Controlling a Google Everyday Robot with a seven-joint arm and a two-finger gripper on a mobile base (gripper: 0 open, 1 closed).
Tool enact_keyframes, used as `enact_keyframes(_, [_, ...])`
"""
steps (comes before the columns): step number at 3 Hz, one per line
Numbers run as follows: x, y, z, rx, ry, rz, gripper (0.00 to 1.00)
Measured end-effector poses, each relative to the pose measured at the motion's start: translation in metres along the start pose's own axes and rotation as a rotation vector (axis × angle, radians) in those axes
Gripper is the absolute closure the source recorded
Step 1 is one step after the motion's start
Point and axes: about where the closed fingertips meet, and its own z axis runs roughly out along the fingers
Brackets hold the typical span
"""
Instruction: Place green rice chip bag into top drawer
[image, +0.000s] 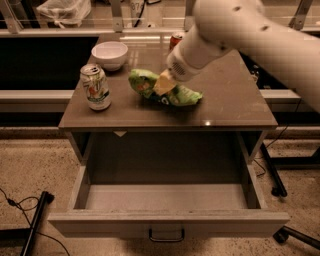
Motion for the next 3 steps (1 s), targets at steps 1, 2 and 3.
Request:
enact_keyframes(1, [0.012, -0.002, -0.051, -0.075, -0.094, -0.042, 0.89])
enact_keyframes(2, [0.044, 0.009, -0.086, -0.162, -0.127, -0.129, 1.0])
enact_keyframes(3, [0.075, 0.037, -0.102, -0.21, -0.12, -0.211, 1.0])
